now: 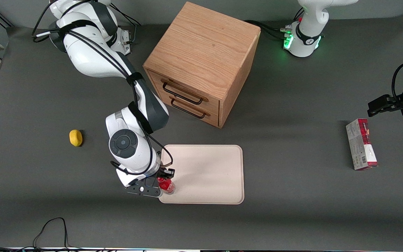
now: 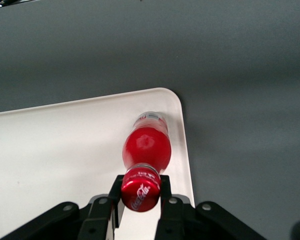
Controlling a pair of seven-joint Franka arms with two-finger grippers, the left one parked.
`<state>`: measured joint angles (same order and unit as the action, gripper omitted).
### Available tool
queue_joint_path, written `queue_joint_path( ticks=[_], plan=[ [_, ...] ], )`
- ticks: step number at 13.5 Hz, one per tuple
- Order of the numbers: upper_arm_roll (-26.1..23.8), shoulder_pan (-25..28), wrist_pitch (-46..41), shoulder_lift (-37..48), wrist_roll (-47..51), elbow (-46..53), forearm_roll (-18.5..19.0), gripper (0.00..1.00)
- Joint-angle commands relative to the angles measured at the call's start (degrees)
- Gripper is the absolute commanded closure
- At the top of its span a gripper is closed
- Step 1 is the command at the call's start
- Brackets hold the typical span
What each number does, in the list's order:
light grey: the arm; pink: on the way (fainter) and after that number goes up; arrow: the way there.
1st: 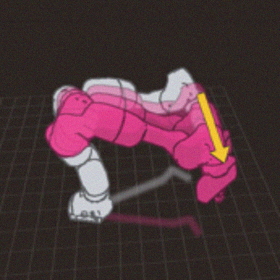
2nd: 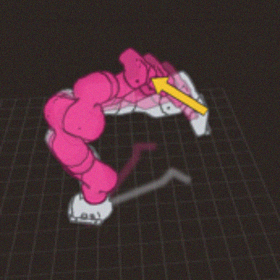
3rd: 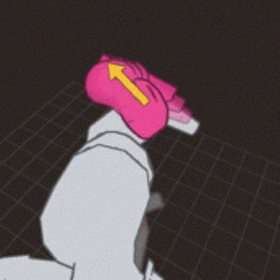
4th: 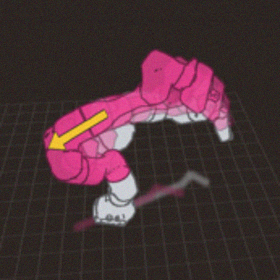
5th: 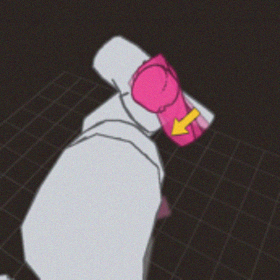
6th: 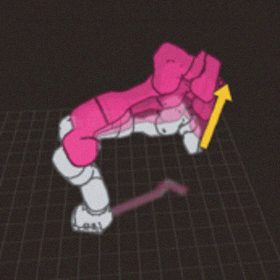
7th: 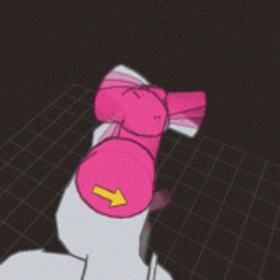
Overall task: Place coke bottle on tray
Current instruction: 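Lower the bottle onto the tray's edge and open the right gripper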
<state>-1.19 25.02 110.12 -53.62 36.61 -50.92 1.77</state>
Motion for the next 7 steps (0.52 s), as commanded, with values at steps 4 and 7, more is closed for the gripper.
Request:
queue_joint_path(
  ticks=[4,7],
  plan=[
    [0.4,0.47,0.09,-1.4,1.71,2.23,2.36,0.0],
    [0.4,0.47,0.01,-1.22,1.71,2.23,2.45,0.0]
  ],
)
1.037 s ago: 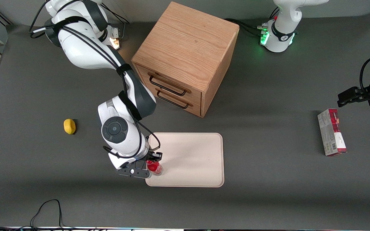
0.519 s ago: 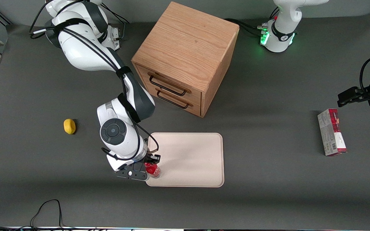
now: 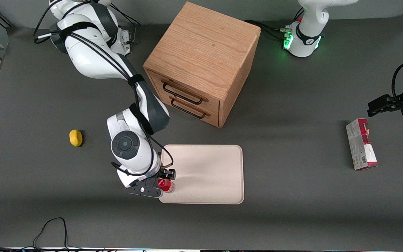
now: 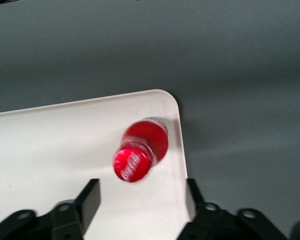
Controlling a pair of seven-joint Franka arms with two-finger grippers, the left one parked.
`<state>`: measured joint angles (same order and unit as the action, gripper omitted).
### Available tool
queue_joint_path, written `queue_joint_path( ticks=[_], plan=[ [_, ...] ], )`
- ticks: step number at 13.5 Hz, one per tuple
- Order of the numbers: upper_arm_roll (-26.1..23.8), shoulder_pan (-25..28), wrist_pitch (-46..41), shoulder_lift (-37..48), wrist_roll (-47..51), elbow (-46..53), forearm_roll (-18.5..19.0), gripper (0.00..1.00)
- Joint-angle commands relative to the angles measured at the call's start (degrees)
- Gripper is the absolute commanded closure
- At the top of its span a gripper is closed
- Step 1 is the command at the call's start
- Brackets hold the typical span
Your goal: Place coke bottle on tray
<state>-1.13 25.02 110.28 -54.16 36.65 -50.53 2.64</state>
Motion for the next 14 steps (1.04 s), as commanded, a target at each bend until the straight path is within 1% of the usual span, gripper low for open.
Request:
queue_joint_path(
  ticks=[1,7,9,11,12,13,14],
  plan=[
    [0.34,0.38,-0.15,-0.6,1.58,1.84,1.58,0.0],
    [0.34,0.38,-1.03,0.01,1.06,1.84,1.67,0.0],
    [0.34,-0.32,-3.91,1.59,-0.6,1.4,1.67,0.0],
    [0.08,-2.25,-11.81,7.19,-7.87,-2.79,0.88,0.0],
    [-0.01,-3.91,-13.93,11.31,-11.65,-6.48,0.44,0.0],
    [0.16,-5.58,-15.0,16.4,-14.91,-11.12,-1.04,0.0],
    [0.25,-7.78,-15.97,21.94,-19.73,-16.74,-1.66,0.0]
  ],
)
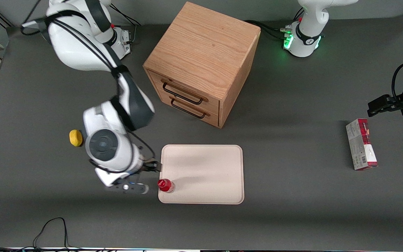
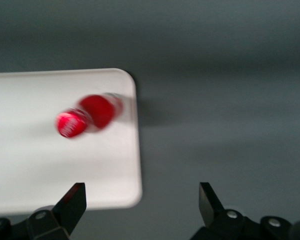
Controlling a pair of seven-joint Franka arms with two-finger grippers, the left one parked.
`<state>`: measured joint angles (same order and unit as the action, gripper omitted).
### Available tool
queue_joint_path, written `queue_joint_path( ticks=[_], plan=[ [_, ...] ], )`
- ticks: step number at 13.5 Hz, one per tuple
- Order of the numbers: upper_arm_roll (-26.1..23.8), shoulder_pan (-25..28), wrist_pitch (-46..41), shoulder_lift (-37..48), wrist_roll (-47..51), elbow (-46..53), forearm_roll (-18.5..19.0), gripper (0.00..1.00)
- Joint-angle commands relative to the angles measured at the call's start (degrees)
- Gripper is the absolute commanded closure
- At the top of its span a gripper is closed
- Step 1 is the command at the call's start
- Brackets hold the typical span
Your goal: Place coke bottle on tray
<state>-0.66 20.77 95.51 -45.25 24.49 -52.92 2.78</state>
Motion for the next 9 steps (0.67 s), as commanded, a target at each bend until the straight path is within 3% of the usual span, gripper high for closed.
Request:
queue_joint_path(
  ticks=[1,5,9],
  plan=[
    [-0.04,-5.02,-1.9,18.21,-12.58,-20.23,-1.9,0.0],
    [1.88,-7.59,-0.24,35.98,-20.25,-39.94,-1.73,0.0],
    [4.95,-7.41,-0.67,49.78,-27.1,-51.64,-1.73,0.0]
  ],
)
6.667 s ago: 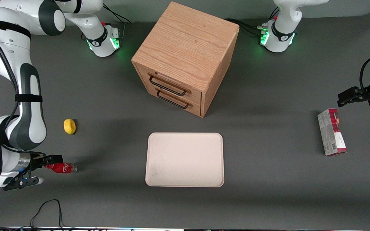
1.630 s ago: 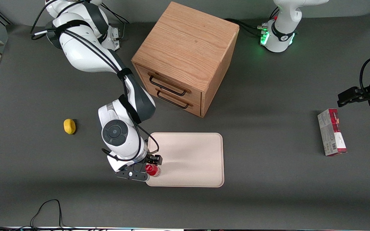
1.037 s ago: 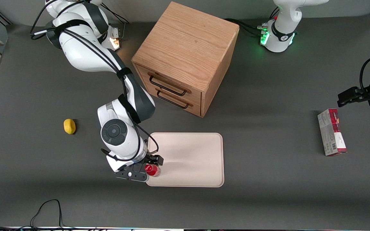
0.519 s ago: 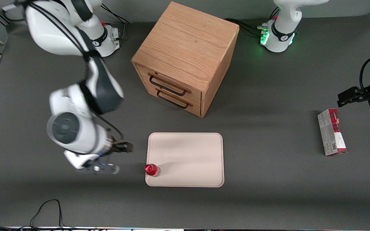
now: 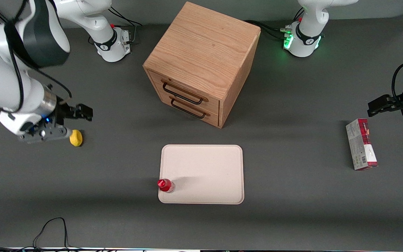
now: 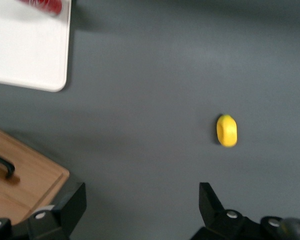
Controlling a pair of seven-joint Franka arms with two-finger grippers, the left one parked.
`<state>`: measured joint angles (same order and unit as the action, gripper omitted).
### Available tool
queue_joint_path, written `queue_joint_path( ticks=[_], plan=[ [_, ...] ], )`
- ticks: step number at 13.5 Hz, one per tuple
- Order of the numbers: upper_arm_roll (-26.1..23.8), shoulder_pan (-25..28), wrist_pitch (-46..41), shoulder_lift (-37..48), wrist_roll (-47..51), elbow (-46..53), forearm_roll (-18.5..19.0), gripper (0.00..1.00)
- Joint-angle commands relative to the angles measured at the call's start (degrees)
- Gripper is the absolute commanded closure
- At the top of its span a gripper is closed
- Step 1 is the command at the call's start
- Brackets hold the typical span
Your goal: Place coke bottle on tray
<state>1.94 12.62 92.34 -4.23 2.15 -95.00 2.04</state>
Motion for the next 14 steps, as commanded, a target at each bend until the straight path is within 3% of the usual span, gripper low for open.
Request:
queue_joint_path(
  ticks=[1,5,8,9,11,14],
  plan=[
    [3.23,0.82,2.41,12.19,-6.96,-12.54,-0.99,0.0],
    [7.71,0.74,1.09,14.6,-8.3,-12.75,-1.34,0.0],
    [10.01,0.48,0.74,13.9,-8.56,-12.66,-4.07,0.0],
    [9.83,-0.31,0.74,13.72,-8.74,-12.14,-3.89,0.0],
    [3.72,-6.36,0.13,13.81,-8.74,-11.61,-3.89,0.0],
    [3.06,-7.08,-1.37,13.19,-7.96,-10.12,-3.89,0.0]
  ],
)
